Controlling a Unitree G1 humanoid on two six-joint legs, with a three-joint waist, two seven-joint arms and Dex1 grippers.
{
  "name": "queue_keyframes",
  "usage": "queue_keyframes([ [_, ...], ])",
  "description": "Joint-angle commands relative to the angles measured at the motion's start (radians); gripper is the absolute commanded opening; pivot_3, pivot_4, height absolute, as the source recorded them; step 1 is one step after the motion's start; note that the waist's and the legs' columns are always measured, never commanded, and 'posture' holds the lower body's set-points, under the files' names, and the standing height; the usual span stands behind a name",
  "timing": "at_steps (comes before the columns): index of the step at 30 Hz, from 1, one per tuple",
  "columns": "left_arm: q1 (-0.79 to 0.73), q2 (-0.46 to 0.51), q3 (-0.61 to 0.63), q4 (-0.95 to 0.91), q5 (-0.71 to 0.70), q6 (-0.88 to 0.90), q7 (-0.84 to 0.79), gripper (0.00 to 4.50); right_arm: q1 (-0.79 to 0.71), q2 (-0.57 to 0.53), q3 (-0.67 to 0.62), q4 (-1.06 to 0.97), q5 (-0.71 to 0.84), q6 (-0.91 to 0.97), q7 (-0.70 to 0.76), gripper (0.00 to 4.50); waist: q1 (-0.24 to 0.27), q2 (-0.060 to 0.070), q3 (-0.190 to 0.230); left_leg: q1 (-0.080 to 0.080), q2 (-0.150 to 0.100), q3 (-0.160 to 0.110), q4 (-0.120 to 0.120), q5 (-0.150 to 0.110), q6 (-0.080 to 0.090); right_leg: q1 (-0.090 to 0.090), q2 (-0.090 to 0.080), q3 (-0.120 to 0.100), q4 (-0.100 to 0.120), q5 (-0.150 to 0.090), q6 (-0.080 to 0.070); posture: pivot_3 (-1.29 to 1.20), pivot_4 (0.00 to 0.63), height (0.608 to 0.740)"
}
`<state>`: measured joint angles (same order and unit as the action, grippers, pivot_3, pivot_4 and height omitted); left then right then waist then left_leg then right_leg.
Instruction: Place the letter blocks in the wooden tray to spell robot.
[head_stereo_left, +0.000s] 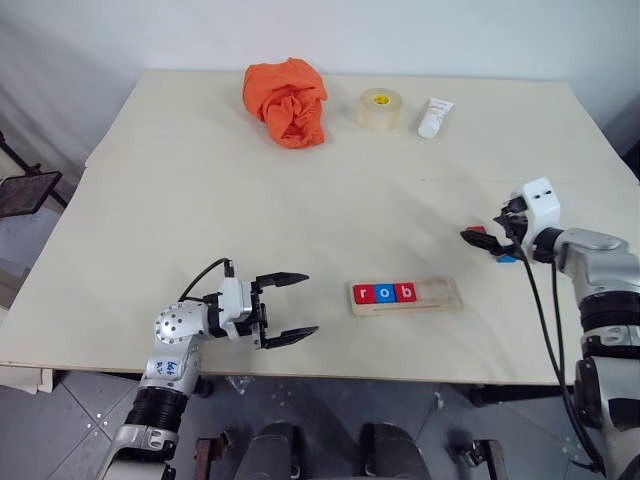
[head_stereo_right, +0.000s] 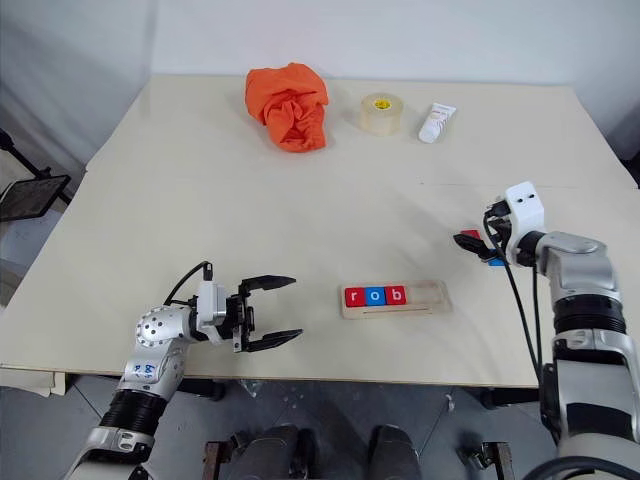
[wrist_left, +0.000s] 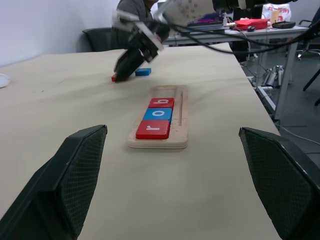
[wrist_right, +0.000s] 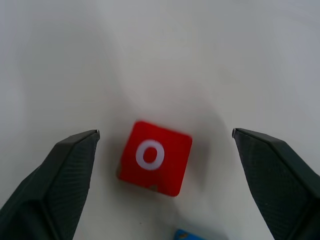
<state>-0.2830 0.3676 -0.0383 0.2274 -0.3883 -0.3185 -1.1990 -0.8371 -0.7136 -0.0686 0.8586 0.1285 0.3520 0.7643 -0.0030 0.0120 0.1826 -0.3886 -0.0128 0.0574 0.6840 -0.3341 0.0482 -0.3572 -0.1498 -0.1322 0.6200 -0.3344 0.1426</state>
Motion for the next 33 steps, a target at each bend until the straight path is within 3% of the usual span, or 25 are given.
queue_keyframes([
  [1,0.011,0.001,0.003,-0.045,-0.003,-0.005,0.017,4.50,-0.030,-0.003,-0.001,0.039,-0.032,-0.021,-0.034,4.46,-0.001,0.000,0.000,0.000,0.000,0.000,0.000,0.000,0.000,0.000,0.000,0.000,0.000,0.000,0.000,0.00,0.150,0.740],
  [7,0.017,0.006,0.003,-0.052,-0.003,-0.005,0.026,4.50,-0.009,0.017,-0.010,-0.002,-0.026,0.038,-0.052,4.46,-0.002,0.000,0.000,0.000,0.000,0.000,0.000,0.000,0.000,0.000,0.000,0.000,0.000,0.000,0.000,0.00,0.150,0.740],
  [8,0.017,0.006,0.003,-0.052,-0.003,-0.006,0.027,4.50,-0.001,0.018,-0.011,-0.016,-0.025,0.047,-0.049,4.29,-0.002,0.000,0.000,0.000,0.000,0.000,0.000,0.000,0.000,0.000,0.000,0.000,0.000,0.000,0.000,0.00,0.150,0.740],
  [10,0.017,0.006,0.002,-0.051,-0.003,-0.007,0.029,4.50,0.008,0.020,-0.018,-0.034,-0.022,0.062,-0.054,3.87,-0.002,0.000,0.000,0.000,0.000,0.000,0.000,0.000,0.000,0.000,0.000,0.000,0.000,0.000,0.000,0.00,0.150,0.740],
  [17,-0.007,0.001,-0.004,-0.025,-0.001,-0.013,0.019,4.50,0.081,0.027,-0.059,-0.167,0.014,0.127,-0.090,1.59,0.004,0.000,0.000,0.000,0.000,-0.001,0.000,0.000,0.000,0.000,0.000,0.000,0.000,0.000,0.000,0.00,0.150,0.740],
  [18,-0.011,-0.001,-0.005,-0.021,0.000,-0.015,0.017,4.50,0.097,0.027,-0.071,-0.198,0.021,0.132,-0.104,1.45,0.004,0.000,0.000,0.000,0.000,-0.001,0.000,0.000,0.000,0.000,0.000,0.000,0.000,0.000,0.000,0.00,0.150,0.740],
  [24,-0.017,-0.003,-0.010,-0.014,-0.004,-0.017,0.002,4.50,0.185,0.027,-0.148,-0.444,0.085,0.201,-0.157,1.45,0.002,0.000,0.000,0.000,0.000,-0.001,0.000,0.000,0.000,0.000,0.000,0.000,0.000,0.000,0.000,0.00,0.150,0.740],
  [33,-0.037,0.003,-0.006,0.029,-0.013,-0.015,-0.039,4.50,0.518,0.032,-0.355,-1.128,0.241,0.548,-0.258,1.45,0.017,0.000,0.000,-0.001,0.000,-0.002,-0.001,0.000,0.000,-0.001,0.000,0.000,0.000,0.000,0.000,0.00,0.150,0.740],
])
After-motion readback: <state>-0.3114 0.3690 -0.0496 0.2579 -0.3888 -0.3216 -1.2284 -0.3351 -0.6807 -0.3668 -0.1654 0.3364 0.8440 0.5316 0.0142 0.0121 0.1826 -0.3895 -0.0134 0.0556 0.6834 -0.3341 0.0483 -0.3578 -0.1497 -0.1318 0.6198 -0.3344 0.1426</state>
